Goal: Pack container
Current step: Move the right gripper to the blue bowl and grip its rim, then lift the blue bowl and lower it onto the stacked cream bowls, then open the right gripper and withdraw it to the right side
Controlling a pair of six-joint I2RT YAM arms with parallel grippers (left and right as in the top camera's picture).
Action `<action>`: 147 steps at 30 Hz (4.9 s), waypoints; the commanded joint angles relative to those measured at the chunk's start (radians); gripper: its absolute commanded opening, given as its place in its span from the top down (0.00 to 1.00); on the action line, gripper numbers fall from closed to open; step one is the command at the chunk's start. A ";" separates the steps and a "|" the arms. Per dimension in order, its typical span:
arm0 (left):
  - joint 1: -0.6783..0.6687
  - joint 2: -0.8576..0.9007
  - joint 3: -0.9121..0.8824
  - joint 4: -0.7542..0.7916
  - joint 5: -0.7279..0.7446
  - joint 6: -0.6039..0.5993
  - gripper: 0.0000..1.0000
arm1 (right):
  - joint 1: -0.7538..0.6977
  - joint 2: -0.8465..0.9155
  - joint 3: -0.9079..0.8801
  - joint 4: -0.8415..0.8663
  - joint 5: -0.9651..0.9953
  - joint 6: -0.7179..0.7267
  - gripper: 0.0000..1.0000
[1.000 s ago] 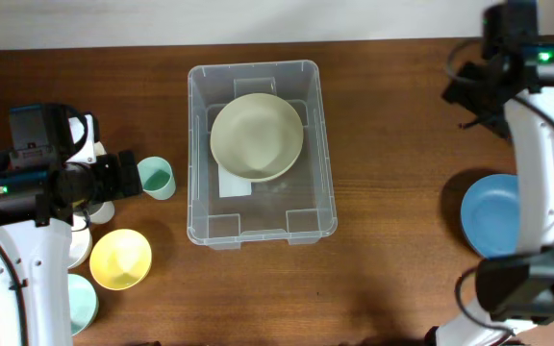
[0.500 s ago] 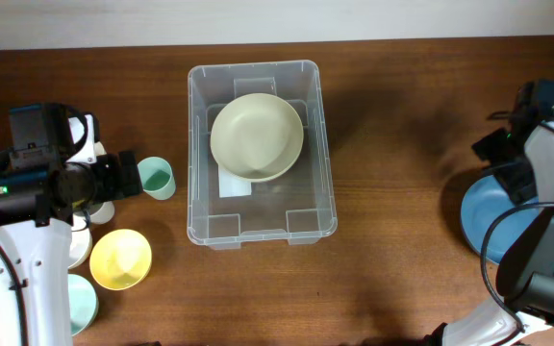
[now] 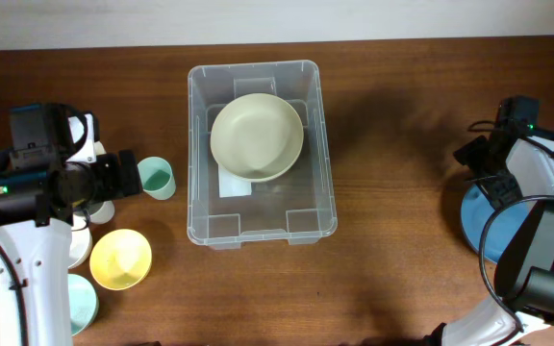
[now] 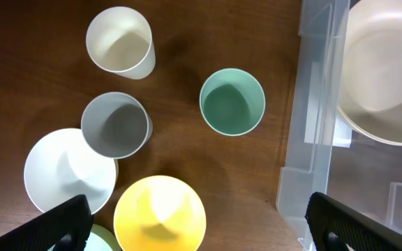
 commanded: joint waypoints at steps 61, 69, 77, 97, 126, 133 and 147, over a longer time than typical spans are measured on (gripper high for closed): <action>0.005 -0.018 0.020 0.003 0.026 -0.013 0.00 | 0.417 -0.033 0.558 -0.219 0.015 -0.620 0.96; 0.005 -0.018 0.020 0.004 0.026 -0.013 0.00 | 0.744 -0.032 0.681 -0.207 -0.077 -0.981 0.96; 0.005 -0.018 0.020 0.003 0.026 -0.013 0.00 | 0.991 0.019 0.678 -0.127 -0.077 -1.199 0.96; 0.005 -0.018 0.020 0.003 0.026 -0.014 0.00 | 1.034 0.215 0.677 -0.144 -0.220 -1.276 0.93; 0.005 -0.018 0.019 0.003 0.026 -0.014 0.00 | 0.811 -0.031 0.681 -0.124 -0.035 -0.588 0.96; 0.005 -0.018 0.019 0.003 0.026 -0.014 0.00 | 0.678 -0.038 0.681 -0.248 -0.042 -0.436 0.96; 0.005 -0.018 0.019 -0.006 0.027 -0.014 0.00 | 0.513 -0.039 0.681 -0.330 -0.278 -0.338 0.96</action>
